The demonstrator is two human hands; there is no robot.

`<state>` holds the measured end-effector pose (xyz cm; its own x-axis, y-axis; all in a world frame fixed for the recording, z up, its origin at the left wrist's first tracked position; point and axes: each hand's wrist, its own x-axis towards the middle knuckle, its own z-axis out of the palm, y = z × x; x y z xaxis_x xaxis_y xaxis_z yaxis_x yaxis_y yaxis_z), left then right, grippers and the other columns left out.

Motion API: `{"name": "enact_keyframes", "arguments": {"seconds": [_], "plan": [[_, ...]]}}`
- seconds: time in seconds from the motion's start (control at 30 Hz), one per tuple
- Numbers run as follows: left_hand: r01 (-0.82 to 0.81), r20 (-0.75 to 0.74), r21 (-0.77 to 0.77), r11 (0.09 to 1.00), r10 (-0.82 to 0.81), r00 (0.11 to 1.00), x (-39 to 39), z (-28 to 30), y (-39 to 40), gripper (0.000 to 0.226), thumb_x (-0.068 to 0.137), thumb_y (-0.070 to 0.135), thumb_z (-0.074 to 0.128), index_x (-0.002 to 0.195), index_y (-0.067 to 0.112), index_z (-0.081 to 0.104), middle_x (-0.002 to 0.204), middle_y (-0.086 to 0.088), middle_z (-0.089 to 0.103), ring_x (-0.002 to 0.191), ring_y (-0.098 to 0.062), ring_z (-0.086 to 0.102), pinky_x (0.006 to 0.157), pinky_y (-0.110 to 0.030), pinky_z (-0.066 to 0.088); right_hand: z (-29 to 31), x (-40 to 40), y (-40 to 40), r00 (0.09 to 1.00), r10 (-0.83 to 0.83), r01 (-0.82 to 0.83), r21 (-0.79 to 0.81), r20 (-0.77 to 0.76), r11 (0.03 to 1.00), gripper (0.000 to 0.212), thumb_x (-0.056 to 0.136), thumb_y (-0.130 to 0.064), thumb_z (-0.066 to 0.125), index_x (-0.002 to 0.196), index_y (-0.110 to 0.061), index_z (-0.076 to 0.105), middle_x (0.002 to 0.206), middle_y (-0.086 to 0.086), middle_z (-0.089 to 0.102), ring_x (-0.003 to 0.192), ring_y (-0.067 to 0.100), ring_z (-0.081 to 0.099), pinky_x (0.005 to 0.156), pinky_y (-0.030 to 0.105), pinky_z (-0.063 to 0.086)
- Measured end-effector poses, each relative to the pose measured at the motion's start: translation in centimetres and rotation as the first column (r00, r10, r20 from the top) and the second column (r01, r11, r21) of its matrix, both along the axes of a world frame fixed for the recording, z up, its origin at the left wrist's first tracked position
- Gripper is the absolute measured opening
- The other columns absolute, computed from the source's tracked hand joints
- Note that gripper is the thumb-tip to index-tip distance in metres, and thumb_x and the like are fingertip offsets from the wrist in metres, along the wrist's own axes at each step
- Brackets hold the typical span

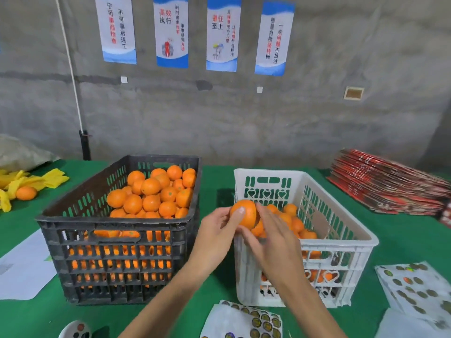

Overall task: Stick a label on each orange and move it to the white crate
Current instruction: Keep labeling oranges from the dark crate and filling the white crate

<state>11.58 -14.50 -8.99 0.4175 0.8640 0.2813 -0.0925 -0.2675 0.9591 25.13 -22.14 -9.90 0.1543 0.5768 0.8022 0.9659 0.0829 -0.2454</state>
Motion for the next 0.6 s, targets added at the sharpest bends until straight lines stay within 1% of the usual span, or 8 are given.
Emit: {"name": "enact_keyframes", "arguments": {"seconds": [0.1, 0.17, 0.27, 0.4, 0.47, 0.5, 0.57, 0.6], "plan": [[0.006, -0.139, 0.168, 0.986, 0.018, 0.99, 1.3, 1.9, 1.8, 0.052, 0.093, 0.054, 0.068, 0.133, 0.02, 0.064, 0.122, 0.011, 0.072, 0.111, 0.003, 0.067, 0.101, -0.025, 0.054, 1.1, 2.8, 0.4, 0.994, -0.105, 0.104, 0.055, 0.01, 0.993, 0.047, 0.093, -0.039, 0.071, 0.128, -0.008, 0.067, 0.114, 0.006, 0.074, 0.101, 0.019, 0.069, 0.085, 0.028, 0.054], [-0.005, -0.212, 0.272, 0.962, 0.065, 0.975, 0.7, 2.9, 3.1, 0.045, 0.096, 0.048, 0.069, 0.133, 0.025, 0.062, 0.126, 0.017, 0.067, 0.115, 0.008, 0.061, 0.1, -0.018, 0.052, 1.0, 4.4, 0.6, 0.988, -0.154, 0.153, 0.087, 0.01, 0.984, 0.029, 0.095, -0.027, 0.069, 0.119, -0.011, 0.074, 0.114, 0.004, 0.076, 0.105, 0.02, 0.072, 0.095, 0.032, 0.056], [-0.072, -0.282, 0.427, 0.901, 0.208, 0.937, -2.3, 4.3, 5.8, 0.036, 0.097, 0.04, 0.069, 0.129, 0.024, 0.065, 0.127, 0.013, 0.066, 0.119, 0.001, 0.06, 0.102, -0.023, 0.05, 0.2, 5.3, 1.1, 0.983, -0.183, 0.182, 0.053, 0.015, 0.982, 0.023, 0.091, -0.015, 0.073, 0.113, -0.012, 0.079, 0.117, 0.004, 0.075, 0.114, 0.022, 0.07, 0.104, 0.043, 0.054], [-0.179, -0.407, 0.557, 0.811, 0.454, 0.793, -7.0, 5.5, 10.1, 0.031, 0.099, 0.033, 0.068, 0.123, 0.013, 0.069, 0.122, 0.001, 0.07, 0.115, -0.016, 0.064, 0.1, -0.035, 0.05, -0.7, 3.7, 2.6, 0.993, -0.105, 0.102, 0.062, 0.052, 0.993, 0.021, 0.09, -0.013, 0.075, 0.11, -0.012, 0.079, 0.11, 0.001, 0.077, 0.107, 0.02, 0.072, 0.101, 0.038, 0.054], [-0.16, -0.574, 0.481, 0.862, 0.448, 0.685, -9.6, 5.1, 12.4, 0.029, 0.099, 0.035, 0.068, 0.119, 0.013, 0.068, 0.114, -0.001, 0.07, 0.107, -0.02, 0.065, 0.091, -0.034, 0.051, -1.1, 2.0, 3.9, 0.997, -0.032, 0.027, 0.076, 0.071, 0.997, 0.018, 0.091, -0.011, 0.073, 0.108, -0.012, 0.079, 0.107, 0.001, 0.078, 0.105, 0.022, 0.071, 0.099, 0.04, 0.054], [-0.134, -0.684, 0.4, 0.907, 0.392, 0.616, -10.8, 4.7, 13.5, 0.027, 0.099, 0.036, 0.068, 0.116, 0.014, 0.067, 0.106, -0.002, 0.068, 0.1, -0.021, 0.065, 0.084, -0.033, 0.051, -1.2, 1.1, 4.6, 0.996, -0.001, -0.005, 0.074, 0.085, 0.997, 0.018, 0.092, -0.011, 0.071, 0.108, -0.012, 0.079, 0.106, 0.001, 0.077, 0.104, 0.022, 0.071, 0.1, 0.043, 0.053], [-0.047, -0.87, 0.188, 0.981, 0.189, 0.456, -12.6, 4.0, 15.3, 0.023, 0.097, 0.039, 0.069, 0.103, 0.019, 0.06, 0.093, -0.005, 0.056, 0.09, -0.029, 0.055, 0.075, -0.033, 0.042, -1.5, -0.8, 6.0, 0.993, 0.05, -0.057, 0.066, 0.106, 0.996, 0.019, 0.091, -0.012, 0.071, 0.107, -0.014, 0.079, 0.104, 0.001, 0.077, 0.104, 0.021, 0.071, 0.104, 0.047, 0.051], [-0.006, -0.912, 0.094, 0.996, 0.088, 0.4, -13.0, 3.9, 16.0, 0.026, 0.095, 0.043, 0.069, 0.101, 0.021, 0.058, 0.098, -0.004, 0.05, 0.093, -0.028, 0.049, 0.078, -0.034, 0.038, -1.5, -1.7, 6.7, 0.991, 0.071, -0.078, 0.06, 0.112, 0.995, 0.02, 0.089, -0.012, 0.073, 0.107, -0.015, 0.079, 0.104, 0.0, 0.077, 0.104, 0.02, 0.07, 0.105, 0.047, 0.05]]}}
